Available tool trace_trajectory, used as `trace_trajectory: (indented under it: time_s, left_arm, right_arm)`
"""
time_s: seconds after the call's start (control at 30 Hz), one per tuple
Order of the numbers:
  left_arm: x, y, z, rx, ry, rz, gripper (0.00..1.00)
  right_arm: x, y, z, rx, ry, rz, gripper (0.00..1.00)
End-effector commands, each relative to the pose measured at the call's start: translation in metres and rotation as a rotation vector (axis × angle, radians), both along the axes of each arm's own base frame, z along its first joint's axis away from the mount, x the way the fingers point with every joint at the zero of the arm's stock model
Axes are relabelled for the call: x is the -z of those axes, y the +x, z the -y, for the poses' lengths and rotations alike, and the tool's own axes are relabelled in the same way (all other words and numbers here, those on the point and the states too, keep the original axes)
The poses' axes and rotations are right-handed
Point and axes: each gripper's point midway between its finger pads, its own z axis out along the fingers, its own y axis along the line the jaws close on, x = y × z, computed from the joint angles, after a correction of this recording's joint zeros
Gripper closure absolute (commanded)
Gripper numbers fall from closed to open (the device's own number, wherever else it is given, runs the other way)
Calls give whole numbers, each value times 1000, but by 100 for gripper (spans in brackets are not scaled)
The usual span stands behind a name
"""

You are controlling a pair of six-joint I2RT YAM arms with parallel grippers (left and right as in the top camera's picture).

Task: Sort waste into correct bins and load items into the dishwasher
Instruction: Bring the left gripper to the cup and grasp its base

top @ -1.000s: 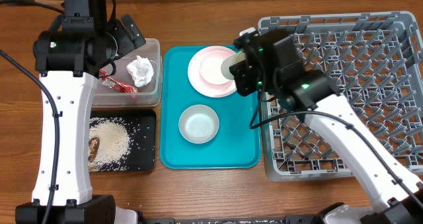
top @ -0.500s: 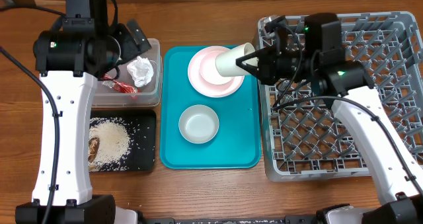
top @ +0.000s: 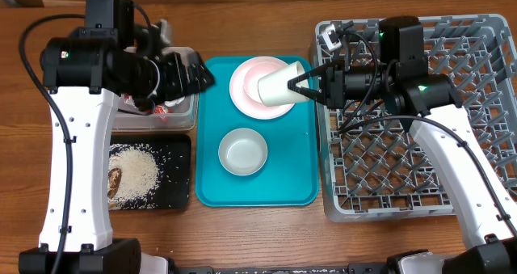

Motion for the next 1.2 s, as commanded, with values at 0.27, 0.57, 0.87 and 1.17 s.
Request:
trace_trajectory:
  time_s: [0.27, 0.57, 0.87, 1.17]
  left_arm:
    - [-56, -55, 76, 583, -501, 262, 0]
    - [-45, -56, 102, 718, -574, 338, 7]
    - [-41, -55, 121, 798, -570, 403, 10]
    - [-42, -58, 127, 819, -580, 411, 15]
  right_arm:
    - [-56, -47, 5, -279, 245, 153, 96]
    - [-65, -58, 6, -342, 301, 168, 96]
    - [-65, -59, 5, -347, 302, 167, 96]
    - [-68, -58, 4, -351, 302, 184, 96]
